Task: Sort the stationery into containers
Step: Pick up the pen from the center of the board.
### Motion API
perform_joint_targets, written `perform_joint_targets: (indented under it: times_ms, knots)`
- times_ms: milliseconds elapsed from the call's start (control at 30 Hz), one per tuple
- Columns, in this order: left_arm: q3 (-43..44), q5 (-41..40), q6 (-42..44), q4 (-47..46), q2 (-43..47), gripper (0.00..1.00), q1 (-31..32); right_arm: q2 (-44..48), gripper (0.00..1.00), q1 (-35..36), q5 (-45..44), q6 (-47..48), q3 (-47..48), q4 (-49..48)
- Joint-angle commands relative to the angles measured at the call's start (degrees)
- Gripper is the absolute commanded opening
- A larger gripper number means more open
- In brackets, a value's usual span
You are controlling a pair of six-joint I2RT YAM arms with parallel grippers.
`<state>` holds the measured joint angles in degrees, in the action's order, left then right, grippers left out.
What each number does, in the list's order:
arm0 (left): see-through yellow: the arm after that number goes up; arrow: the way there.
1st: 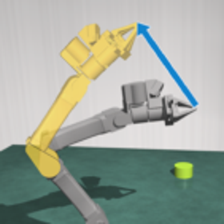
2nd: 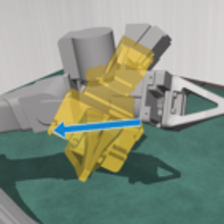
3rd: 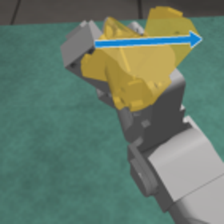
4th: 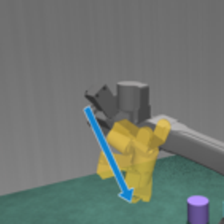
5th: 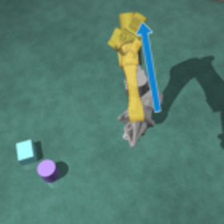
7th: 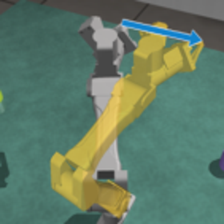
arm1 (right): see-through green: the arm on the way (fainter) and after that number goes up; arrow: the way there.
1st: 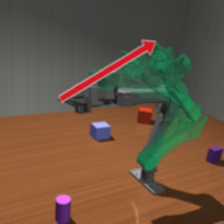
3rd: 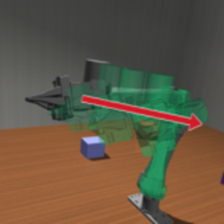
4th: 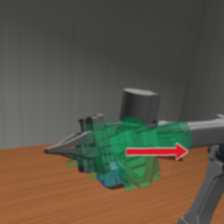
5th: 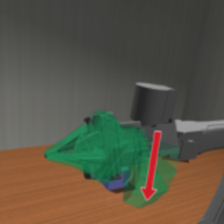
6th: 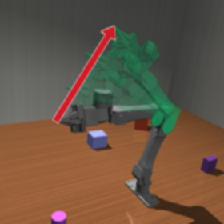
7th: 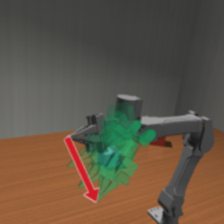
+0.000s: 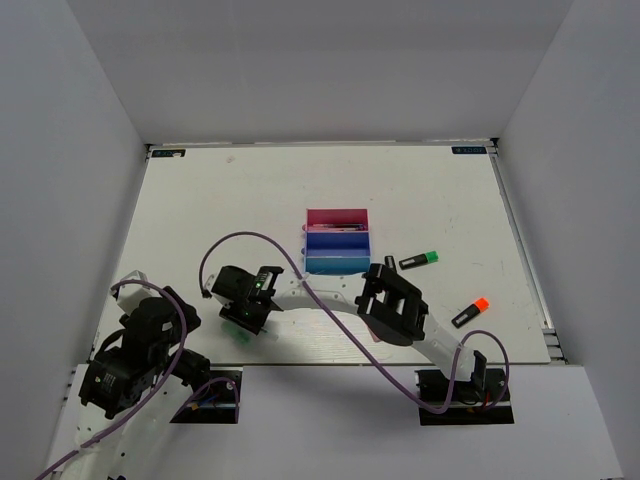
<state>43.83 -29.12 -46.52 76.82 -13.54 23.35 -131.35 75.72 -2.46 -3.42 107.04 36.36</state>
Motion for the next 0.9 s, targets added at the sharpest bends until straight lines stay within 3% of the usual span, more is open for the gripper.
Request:
perform_joint_targets:
  times_ms: [0, 167, 433, 867]
  knots:
    - [1.08, 0.30, -0.32, 2.72, 0.09, 0.74, -0.24, -2.50, 0.42, -0.22, 1.31, 0.87, -0.08, -0.06]
    - [0.90, 0.65, -0.59, 2.72, 0.09, 0.74, -0.15, -3.65, 0.30, -0.31, 1.84, 1.40, 0.01, 1.34]
    - [0.99, 0.82, -0.76, 2.37, 0.09, 0.74, -0.06, -4.09, 0.00, -1.10, 6.32, 1.31, -1.66, 3.72]
    - [0.64, 1.53, -1.03, 2.11, -0.08, 0.73, -0.06, 1.97, 0.00, -3.91, 7.47, 2.98, -0.17, 5.39]
